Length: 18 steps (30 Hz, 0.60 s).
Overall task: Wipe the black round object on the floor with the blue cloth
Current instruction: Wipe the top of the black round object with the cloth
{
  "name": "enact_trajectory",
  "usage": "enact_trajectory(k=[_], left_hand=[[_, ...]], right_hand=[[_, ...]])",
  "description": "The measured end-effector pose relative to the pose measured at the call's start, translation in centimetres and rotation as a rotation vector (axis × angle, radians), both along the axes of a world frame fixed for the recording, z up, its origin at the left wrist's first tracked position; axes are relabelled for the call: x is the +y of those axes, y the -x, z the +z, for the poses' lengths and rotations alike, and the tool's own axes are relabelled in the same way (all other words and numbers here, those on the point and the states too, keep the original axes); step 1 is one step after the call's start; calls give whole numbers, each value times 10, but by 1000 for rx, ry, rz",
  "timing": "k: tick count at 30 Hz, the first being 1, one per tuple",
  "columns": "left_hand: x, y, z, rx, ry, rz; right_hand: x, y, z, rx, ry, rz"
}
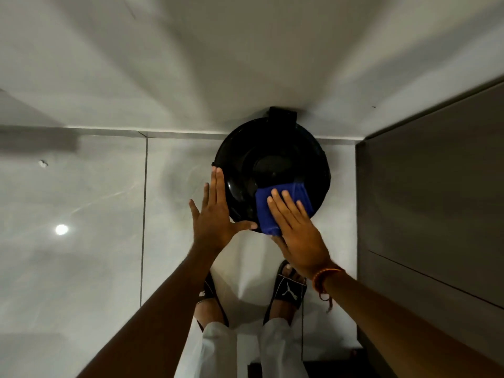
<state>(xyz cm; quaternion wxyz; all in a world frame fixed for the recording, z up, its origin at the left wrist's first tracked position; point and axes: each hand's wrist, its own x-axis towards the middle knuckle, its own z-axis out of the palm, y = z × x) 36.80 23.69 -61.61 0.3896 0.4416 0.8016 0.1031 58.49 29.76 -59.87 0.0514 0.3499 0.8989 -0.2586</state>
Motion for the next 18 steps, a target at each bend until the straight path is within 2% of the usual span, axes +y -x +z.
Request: enact_trajectory(k=[3, 5, 7, 8, 10, 11, 13, 15, 18], left_hand=[[5, 15, 4, -42, 10, -81], [10, 23, 15, -40, -6, -49], [18, 15, 34, 52, -151, 69], [22, 1, 45, 109, -214, 75], [30, -42, 56, 176, -276, -55], [33, -65, 54, 196, -276, -141], [37, -101, 38, 260, -202, -235], [34, -115, 20, 339, -145, -218], [9, -109, 8, 387, -184, -254]], right_hand=[[8, 1, 9, 6, 82, 114], [28, 0, 22, 80, 118, 190], [51, 1, 27, 140, 77, 89], [63, 3, 25, 161, 91, -54], [84, 9, 21, 196, 269, -341], [92, 13, 16, 205, 358, -415], [100, 21, 10, 137, 365, -430], [102, 25, 4, 74, 301, -416], [100, 21, -3, 39, 173, -338]])
